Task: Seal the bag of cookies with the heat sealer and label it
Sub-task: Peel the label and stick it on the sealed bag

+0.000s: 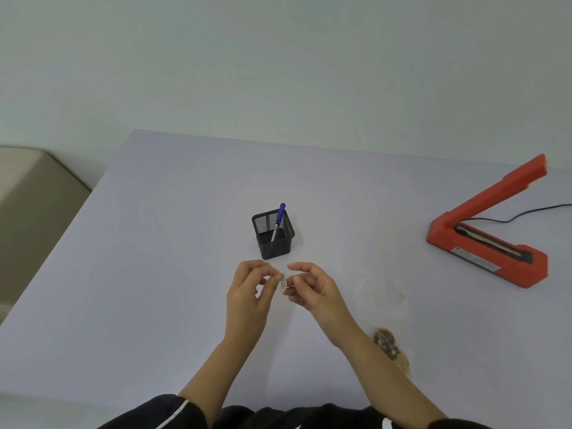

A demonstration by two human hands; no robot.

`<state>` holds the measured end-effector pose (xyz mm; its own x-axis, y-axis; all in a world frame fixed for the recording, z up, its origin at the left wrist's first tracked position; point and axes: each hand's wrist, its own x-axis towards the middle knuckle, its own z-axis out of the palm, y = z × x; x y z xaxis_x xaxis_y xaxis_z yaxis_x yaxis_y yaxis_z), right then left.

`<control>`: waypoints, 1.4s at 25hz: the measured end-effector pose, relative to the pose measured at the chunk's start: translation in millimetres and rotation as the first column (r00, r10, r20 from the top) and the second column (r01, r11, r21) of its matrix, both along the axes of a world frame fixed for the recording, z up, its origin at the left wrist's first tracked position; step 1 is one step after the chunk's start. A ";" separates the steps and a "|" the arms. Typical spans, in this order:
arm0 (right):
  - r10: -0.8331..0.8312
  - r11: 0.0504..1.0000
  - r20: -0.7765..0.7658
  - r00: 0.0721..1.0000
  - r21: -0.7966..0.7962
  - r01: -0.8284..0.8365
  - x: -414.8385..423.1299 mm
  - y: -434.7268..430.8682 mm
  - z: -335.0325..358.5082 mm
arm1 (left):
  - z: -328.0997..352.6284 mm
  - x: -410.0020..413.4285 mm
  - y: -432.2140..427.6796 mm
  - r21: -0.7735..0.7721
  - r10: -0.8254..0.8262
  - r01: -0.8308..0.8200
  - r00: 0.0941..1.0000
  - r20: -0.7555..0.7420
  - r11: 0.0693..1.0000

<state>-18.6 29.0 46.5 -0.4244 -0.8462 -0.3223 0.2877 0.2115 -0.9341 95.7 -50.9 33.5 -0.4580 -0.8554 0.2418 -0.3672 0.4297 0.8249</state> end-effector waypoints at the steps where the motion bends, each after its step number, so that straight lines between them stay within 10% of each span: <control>1: -0.008 1.000 -0.035 0.999 0.000 0.008 -0.3 -1.3 -0.6 | 1.8 0.3 0.6 0.029 -0.001 0.001 1.000 -0.003 1.000; 24: -0.022 1.000 -0.120 0.993 0.000 0.022 -9.2 -3.2 -13.9 | 7.1 3.2 4.0 -0.054 0.005 -0.003 1.000 0.030 0.999; 29: -0.140 0.976 -0.184 0.973 0.142 0.168 -18.1 -15.4 -38.7 | -6.6 24.9 -20.6 0.241 0.178 -0.199 0.978 0.105 0.950; 35: 0.123 0.894 -0.425 0.897 0.441 0.086 -20.8 -48.1 -83.4 | -22.5 47.2 -23.9 0.461 0.220 -0.305 0.948 0.229 0.833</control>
